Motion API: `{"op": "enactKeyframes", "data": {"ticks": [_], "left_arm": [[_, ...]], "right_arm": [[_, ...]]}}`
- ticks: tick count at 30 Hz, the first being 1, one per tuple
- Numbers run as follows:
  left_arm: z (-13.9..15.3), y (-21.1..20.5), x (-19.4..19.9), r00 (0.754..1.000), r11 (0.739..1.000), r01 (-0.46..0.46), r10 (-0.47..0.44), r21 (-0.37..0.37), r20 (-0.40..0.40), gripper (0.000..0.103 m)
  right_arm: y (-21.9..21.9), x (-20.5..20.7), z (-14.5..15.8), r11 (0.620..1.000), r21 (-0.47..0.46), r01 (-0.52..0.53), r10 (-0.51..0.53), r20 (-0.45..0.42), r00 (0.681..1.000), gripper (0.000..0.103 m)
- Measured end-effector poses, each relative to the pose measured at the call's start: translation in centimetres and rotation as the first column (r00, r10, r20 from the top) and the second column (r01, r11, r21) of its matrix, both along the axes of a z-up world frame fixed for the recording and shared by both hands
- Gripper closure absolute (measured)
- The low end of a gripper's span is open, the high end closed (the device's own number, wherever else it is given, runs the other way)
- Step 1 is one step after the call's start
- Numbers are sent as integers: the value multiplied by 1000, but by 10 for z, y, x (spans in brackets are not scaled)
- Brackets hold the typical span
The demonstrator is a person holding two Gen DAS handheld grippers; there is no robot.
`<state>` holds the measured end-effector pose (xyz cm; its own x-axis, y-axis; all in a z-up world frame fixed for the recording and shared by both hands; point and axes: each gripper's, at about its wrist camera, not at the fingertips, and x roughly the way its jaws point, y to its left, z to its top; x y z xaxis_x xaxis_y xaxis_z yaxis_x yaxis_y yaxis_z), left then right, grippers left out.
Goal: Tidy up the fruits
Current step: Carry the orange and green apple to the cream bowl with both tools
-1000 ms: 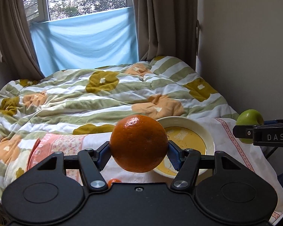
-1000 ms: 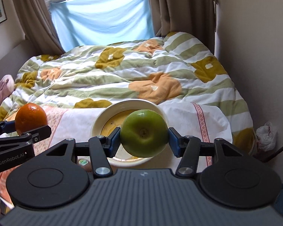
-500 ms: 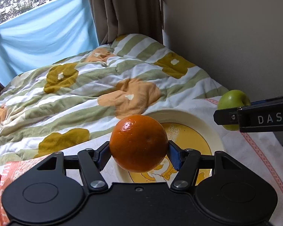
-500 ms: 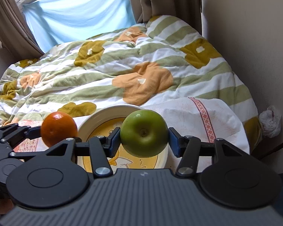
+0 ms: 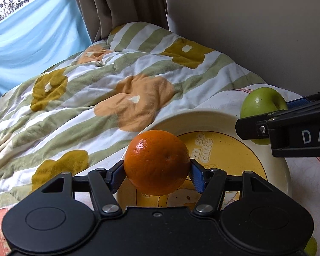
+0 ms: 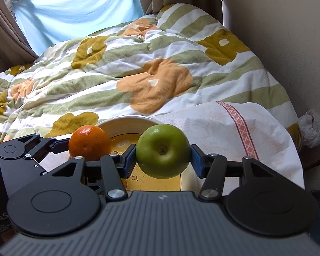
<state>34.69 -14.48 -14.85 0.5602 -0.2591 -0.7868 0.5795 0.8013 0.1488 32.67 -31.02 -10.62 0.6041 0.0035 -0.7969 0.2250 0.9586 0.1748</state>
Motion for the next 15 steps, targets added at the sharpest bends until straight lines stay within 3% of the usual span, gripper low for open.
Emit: {"op": "enactKeyframes", "data": {"ticks": [2, 3, 4, 6, 15], "left_arm": [[-2, 0, 0, 1000, 1000, -3, 3, 8, -4, 34], [0, 1, -2, 1000, 1000, -1, 1, 6, 9, 29], [3, 1, -5, 1000, 1000, 2, -3, 6, 28, 13], [12, 4, -10, 998, 1000, 8, -8, -4, 69, 0], [32, 28, -27, 995, 998, -65, 66, -11, 76, 0]], "right_arm": [[-1, 1, -2, 1000, 4, 3, -3, -2, 1000, 35], [-2, 1, -2, 1000, 6, 5, -5, -2, 1000, 35], [-2, 1, -2, 1000, 8, 6, -6, -3, 1000, 35], [-4, 1, -1, 1000, 11, 7, -7, -2, 1000, 35], [-4, 0, 3, 999, -3, -46, 46, 3, 999, 35]]}}
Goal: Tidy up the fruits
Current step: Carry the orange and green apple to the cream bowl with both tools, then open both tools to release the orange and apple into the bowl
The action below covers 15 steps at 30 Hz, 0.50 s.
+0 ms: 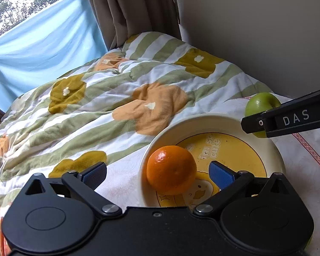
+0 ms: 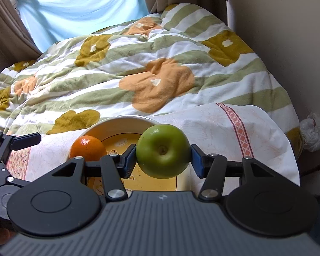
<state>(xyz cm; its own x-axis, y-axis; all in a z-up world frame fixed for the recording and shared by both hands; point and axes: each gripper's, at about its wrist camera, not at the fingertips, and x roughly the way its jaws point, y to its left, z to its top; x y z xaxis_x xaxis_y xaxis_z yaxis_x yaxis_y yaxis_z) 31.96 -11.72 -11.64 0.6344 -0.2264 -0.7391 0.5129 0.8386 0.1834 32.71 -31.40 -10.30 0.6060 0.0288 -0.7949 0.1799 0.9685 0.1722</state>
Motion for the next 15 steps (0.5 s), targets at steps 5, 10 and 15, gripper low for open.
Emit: {"op": "enactKeyframes", "data": {"ticks": [5, 10, 15], "left_arm": [[2, 13, -9, 999, 999, -42, 42, -1, 8, 0], [2, 26, -17, 997, 997, -73, 73, 0, 3, 0], [-1, 38, -18, 994, 994, -103, 103, 23, 20, 0]], "right_arm": [[7, 5, -3, 998, -17, -62, 62, 16, 998, 35], [16, 13, -11, 995, -5, -97, 97, 14, 995, 35], [21, 24, -28, 994, 30, -107, 107, 2, 994, 35]]}}
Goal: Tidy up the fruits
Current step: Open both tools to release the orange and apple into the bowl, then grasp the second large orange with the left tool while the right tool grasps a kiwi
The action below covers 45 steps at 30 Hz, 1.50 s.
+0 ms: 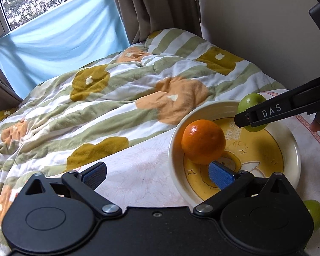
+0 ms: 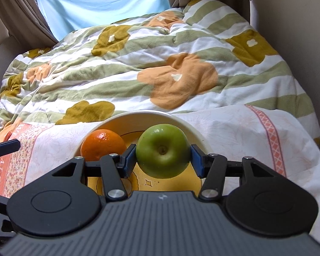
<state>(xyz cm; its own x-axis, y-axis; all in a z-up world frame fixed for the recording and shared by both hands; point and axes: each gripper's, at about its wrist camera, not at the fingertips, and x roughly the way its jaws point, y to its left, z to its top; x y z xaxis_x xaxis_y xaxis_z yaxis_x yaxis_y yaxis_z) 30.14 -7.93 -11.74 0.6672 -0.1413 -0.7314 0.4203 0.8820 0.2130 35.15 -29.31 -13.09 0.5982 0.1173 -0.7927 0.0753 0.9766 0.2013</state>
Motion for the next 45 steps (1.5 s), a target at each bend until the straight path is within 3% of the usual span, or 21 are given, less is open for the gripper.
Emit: {"op": "enactKeyframes", "data": {"ticks": [6, 8, 9, 14, 28, 37, 45], "left_arm": [[-1, 13, 2, 1000, 1000, -27, 27, -12, -8, 0], [0, 14, 2, 999, 999, -36, 36, -13, -9, 0], [0, 15, 2, 999, 999, -40, 40, -14, -10, 0], [4, 19, -3, 998, 998, -56, 56, -13, -2, 0], [46, 27, -40, 988, 990, -133, 137, -55, 68, 0], [85, 34, -102, 964, 975, -204, 215, -87, 159, 0], [107, 42, -168, 937, 947, -281, 306, -157, 170, 0]], "right_arm": [[-1, 5, -9, 999, 27, -16, 15, 22, 1000, 32], [-1, 5, -6, 1000, 18, -25, 24, 38, 999, 15], [0, 4, -4, 1000, 12, -25, 24, 41, 999, 0], [-9, -6, 3, 999, 44, -14, 12, 56, 998, 0], [-13, -51, 59, 998, -64, -28, 35, 114, 993, 0], [0, -111, 108, 989, -103, -103, 120, 183, 976, 0], [9, -177, 132, 988, -67, -138, 150, 230, 962, 0]]}}
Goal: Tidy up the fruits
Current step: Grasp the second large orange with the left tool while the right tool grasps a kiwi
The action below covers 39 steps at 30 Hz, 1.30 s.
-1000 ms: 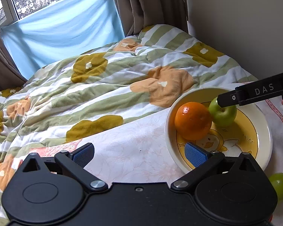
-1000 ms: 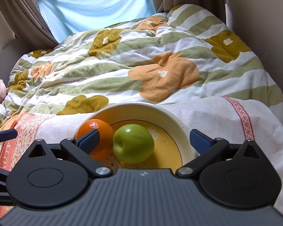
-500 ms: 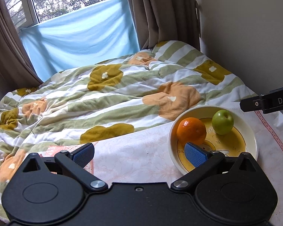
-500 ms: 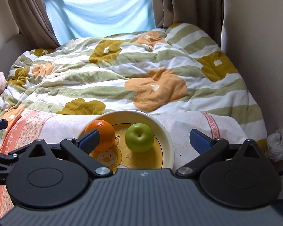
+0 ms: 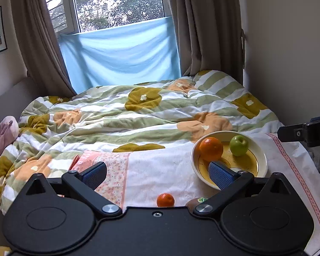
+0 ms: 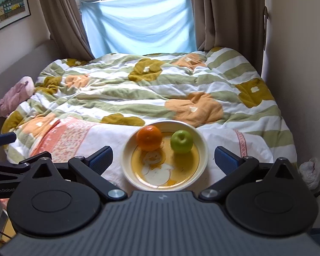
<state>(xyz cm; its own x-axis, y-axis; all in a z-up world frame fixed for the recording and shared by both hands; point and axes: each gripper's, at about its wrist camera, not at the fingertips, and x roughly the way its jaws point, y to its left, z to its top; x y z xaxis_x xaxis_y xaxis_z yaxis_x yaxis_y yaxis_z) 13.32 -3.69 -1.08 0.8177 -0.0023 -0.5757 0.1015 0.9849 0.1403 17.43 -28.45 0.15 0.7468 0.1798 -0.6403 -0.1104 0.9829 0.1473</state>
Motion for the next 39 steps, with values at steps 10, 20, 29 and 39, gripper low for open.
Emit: {"op": "enactKeyframes", "data": {"ticks": [10, 20, 29, 39], "left_arm": [[2, 18, -60, 997, 995, -70, 69, -68, -21, 0], [-19, 45, -55, 996, 998, 50, -54, -48, -76, 0], [-57, 72, -29, 955, 967, 253, -254, -23, -152, 0], [-110, 78, 4, 872, 902, 431, -422, -23, -249, 7]], "right_arm": [[7, -53, -3, 1000, 23, 4, -4, -20, 1000, 0], [44, -89, -25, 992, 20, 128, -126, -69, 990, 0], [84, -99, -66, 951, 45, 306, -294, -171, 940, 0], [119, -97, -114, 889, 37, 456, -439, -216, 872, 0]]}}
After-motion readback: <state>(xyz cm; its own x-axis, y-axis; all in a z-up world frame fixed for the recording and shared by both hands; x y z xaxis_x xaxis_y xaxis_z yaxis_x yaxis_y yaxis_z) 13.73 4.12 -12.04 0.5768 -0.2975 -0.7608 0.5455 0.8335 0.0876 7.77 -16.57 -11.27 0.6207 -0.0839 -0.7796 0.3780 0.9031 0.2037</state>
